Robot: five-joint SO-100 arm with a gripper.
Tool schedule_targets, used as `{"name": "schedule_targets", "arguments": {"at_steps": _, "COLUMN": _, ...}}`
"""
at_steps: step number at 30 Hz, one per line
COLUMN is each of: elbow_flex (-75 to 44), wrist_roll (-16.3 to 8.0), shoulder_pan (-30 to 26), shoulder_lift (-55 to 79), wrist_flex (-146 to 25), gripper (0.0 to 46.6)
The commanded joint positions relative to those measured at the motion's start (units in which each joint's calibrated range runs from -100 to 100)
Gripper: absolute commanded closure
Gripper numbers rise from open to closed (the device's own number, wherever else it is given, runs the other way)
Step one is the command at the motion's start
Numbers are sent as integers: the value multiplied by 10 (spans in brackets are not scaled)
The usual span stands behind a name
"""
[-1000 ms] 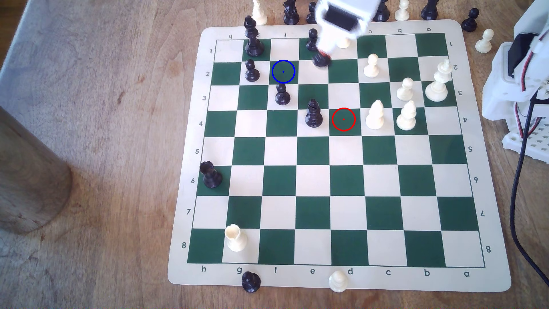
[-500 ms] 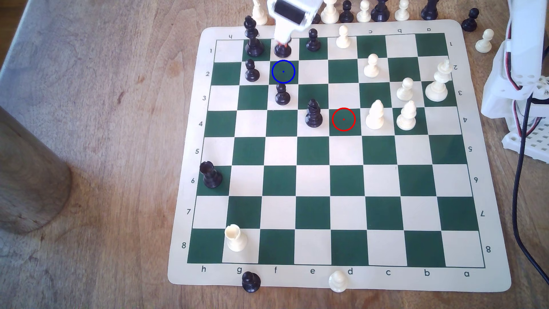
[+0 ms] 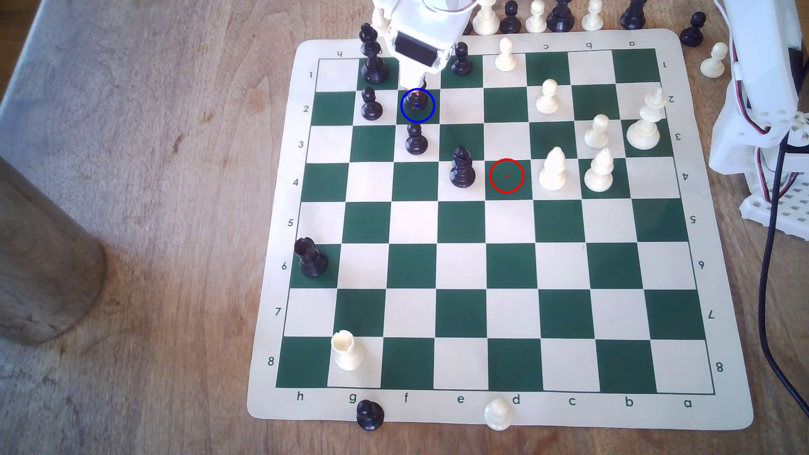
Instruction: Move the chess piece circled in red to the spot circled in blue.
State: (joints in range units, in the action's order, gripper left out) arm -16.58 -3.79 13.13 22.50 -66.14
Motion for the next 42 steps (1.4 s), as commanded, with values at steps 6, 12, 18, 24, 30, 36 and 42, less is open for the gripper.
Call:
{"name": "schedule_targets", "arguments": {"at_steps": 6, "elbow_flex": -58, "wrist_roll": 1, "shoulder_pan": 2, "shoulder_lift": -9, "wrist_flex": 9, "gripper": 463}}
{"name": "schedule_targets", "arguments": {"at_steps": 12, "elbow_flex": -55, "wrist_roll": 0, "shoulder_pan": 4, "shoulder_lift": -6, "wrist_flex": 10, "gripper": 369}}
{"name": "schedule_targets", "arguments": {"at_steps": 18, "elbow_flex": -53, "wrist_roll": 3, "shoulder_pan": 11, "shoulder_lift": -9, "wrist_flex": 5, "gripper": 323}}
{"name": "schedule_targets", "arguments": {"at_steps": 24, "elbow_flex": -34, "wrist_roll": 3, "shoulder_pan": 19, "shoulder_lift": -46, "wrist_flex": -4, "gripper": 250}}
{"name": "schedule_targets", "arguments": {"at_steps": 30, "elbow_flex": 5, "wrist_roll": 0, "shoulder_pan": 15, "shoulder_lift": -128, "wrist_flex": -32, "gripper": 244}}
{"name": "schedule_targets", "arguments": {"at_steps": 36, "elbow_flex": 151, "wrist_roll": 0, "shoulder_pan": -22, "shoulder_lift": -303, "wrist_flex": -86, "gripper": 260}}
{"name": "schedule_targets", "arguments": {"at_steps": 42, "elbow_flex": 336, "wrist_roll": -3, "shoulder_pan": -59, "shoulder_lift": -480, "wrist_flex": -96, "gripper": 240}}
